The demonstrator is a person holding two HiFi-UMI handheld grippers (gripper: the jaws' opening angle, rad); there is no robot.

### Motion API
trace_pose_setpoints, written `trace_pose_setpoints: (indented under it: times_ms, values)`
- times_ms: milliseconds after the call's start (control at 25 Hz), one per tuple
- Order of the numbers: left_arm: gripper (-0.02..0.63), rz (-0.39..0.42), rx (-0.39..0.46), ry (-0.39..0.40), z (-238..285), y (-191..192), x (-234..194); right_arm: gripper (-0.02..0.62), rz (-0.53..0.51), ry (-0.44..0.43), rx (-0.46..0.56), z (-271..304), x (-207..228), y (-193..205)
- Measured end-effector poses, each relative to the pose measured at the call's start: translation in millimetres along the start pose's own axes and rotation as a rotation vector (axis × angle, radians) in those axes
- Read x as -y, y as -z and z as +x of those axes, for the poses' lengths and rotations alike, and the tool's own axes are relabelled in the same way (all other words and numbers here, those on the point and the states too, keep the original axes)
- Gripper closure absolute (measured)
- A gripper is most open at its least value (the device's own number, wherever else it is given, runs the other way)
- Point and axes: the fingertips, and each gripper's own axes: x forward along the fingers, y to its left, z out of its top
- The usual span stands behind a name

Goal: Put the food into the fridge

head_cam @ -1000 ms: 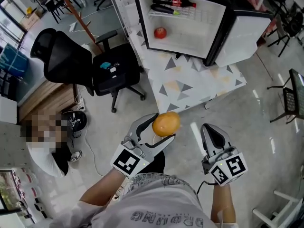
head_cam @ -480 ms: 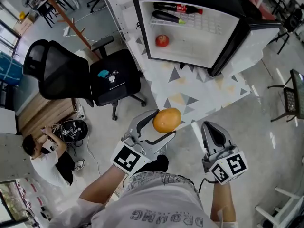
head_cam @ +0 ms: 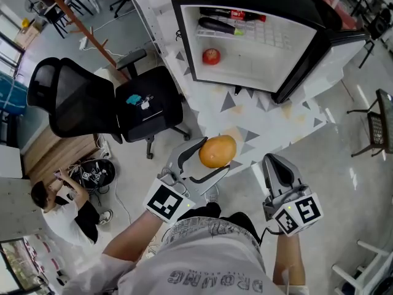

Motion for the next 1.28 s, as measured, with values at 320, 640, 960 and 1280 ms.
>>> trace_pose_setpoints:
  times_ms: [320,640,960,1280]
  values:
    - [0.276,0.016,0.006,-0.003,12.2,-6.4,-11.4,0.594,0.014,0.011,0.005,8.1,12.9,-1.3]
    - [0.276,0.003,-0.023,-0.018,45.9,-1.4,-25.5,0.594,0.029,-0.009,-0.004,24.3,40.2,-4.5]
    - [0.276,-0.02,-0.061,-0.047,103.4,10.0,-46.8,0.594,0.034,-0.044,-0.014,48.6,87.6,-13.5]
    - [0.276,-0.01,-0.121,-0.066,166.4,25.5,-74.1,0.594,0.048,-0.07,-0.021,77.1,138.7,-20.9]
